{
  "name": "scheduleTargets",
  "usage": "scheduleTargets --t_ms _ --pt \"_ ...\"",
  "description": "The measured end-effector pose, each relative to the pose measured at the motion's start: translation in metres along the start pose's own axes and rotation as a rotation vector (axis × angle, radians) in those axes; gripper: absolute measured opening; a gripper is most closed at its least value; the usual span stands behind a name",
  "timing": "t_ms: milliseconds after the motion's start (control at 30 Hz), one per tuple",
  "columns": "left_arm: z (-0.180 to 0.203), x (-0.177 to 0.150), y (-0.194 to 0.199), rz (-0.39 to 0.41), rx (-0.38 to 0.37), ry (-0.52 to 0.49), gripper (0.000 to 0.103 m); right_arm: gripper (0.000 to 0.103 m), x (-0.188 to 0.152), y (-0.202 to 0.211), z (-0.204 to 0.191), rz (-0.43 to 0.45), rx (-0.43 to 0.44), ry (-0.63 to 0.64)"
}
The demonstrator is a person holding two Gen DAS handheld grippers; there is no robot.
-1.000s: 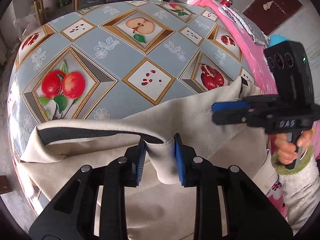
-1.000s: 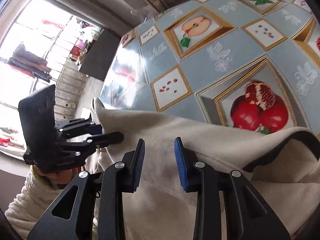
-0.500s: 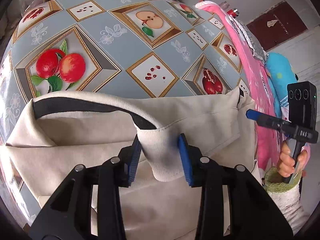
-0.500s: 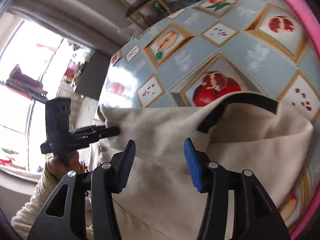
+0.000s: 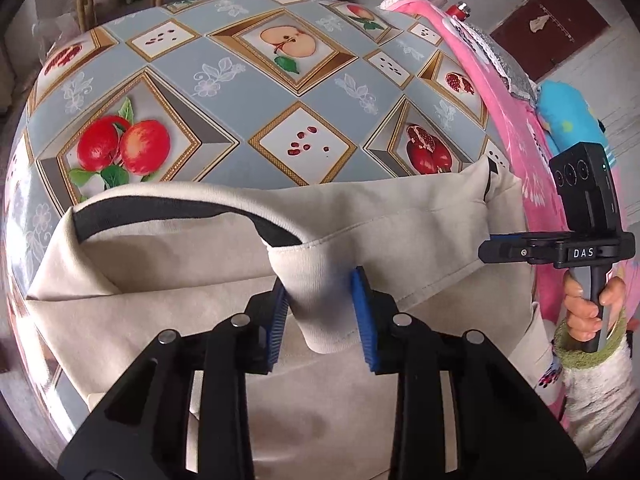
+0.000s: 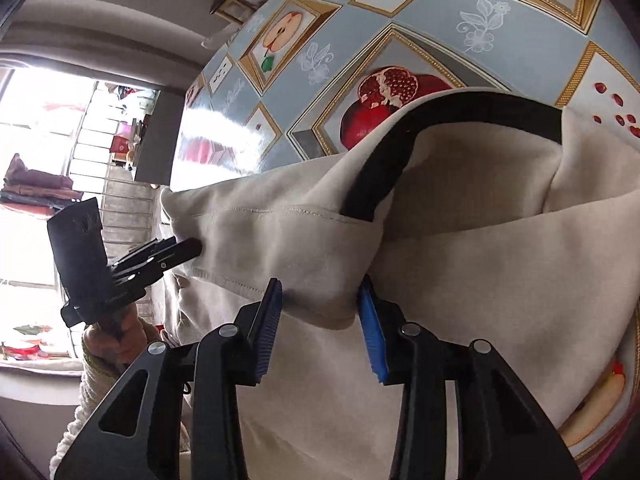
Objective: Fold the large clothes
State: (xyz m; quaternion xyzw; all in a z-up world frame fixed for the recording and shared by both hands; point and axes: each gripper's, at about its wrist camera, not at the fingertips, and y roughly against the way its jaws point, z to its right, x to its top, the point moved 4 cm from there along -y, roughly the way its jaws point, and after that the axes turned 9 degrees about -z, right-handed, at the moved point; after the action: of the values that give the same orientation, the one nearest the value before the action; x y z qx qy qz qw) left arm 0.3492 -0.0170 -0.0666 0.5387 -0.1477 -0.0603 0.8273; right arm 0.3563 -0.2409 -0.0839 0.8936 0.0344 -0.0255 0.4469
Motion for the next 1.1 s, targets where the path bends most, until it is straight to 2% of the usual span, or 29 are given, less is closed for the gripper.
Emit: scheduleTargets --t_ms 33,100,167,300,400,533,633,733,867,933,1033,1100 --pt "0.002 0.0 0.0 0.003 0.018 -0.018 0.024 0.032 -0.001 -0.004 -0.001 -0.01 -0.018 0.011" --pt "0.007 -0.001 0.0 0.011 0.072 -0.064 0.018 0.021 -0.001 -0.006 -0.004 -0.008 -0.076 0.041" --pt "0.011 0.001 0.0 0.034 0.158 -0.11 0.015 0.015 0.001 -0.005 -0.009 0.002 -0.147 0.074" --pt "0.018 0.018 -0.008 0.067 0.296 -0.181 0.012 0.012 0.02 -0.001 -0.027 0.074 -0.353 0.178" --pt "0.016 0.031 -0.016 0.077 0.337 -0.195 0.011 0.012 0.042 0.001 -0.034 0.123 -0.446 0.209" --pt "0.014 0.026 -0.02 0.063 0.333 -0.212 0.011 0.012 0.041 -0.008 -0.03 0.102 -0.456 0.243" --pt "0.016 0.01 -0.02 0.061 0.363 -0.276 0.011 0.012 0.023 -0.01 -0.028 0.094 -0.443 0.297" --pt "0.022 0.002 -0.022 0.071 0.402 -0.338 0.011 0.014 0.019 -0.013 -0.023 0.091 -0.423 0.298" --pt "0.024 0.004 -0.022 0.057 0.414 -0.358 0.011 0.038 0.017 -0.002 -0.018 0.088 -0.43 0.239" --pt "0.024 0.003 -0.022 0.058 0.412 -0.366 0.011 0.04 0.011 0.016 -0.016 0.137 -0.449 0.201" --pt "0.025 0.002 -0.022 0.058 0.411 -0.373 0.011 0.04 0.003 0.046 -0.027 0.28 -0.497 0.199" --pt "0.025 0.003 -0.022 0.054 0.408 -0.371 0.011 0.04 0.002 0.049 -0.044 0.328 -0.452 0.231"
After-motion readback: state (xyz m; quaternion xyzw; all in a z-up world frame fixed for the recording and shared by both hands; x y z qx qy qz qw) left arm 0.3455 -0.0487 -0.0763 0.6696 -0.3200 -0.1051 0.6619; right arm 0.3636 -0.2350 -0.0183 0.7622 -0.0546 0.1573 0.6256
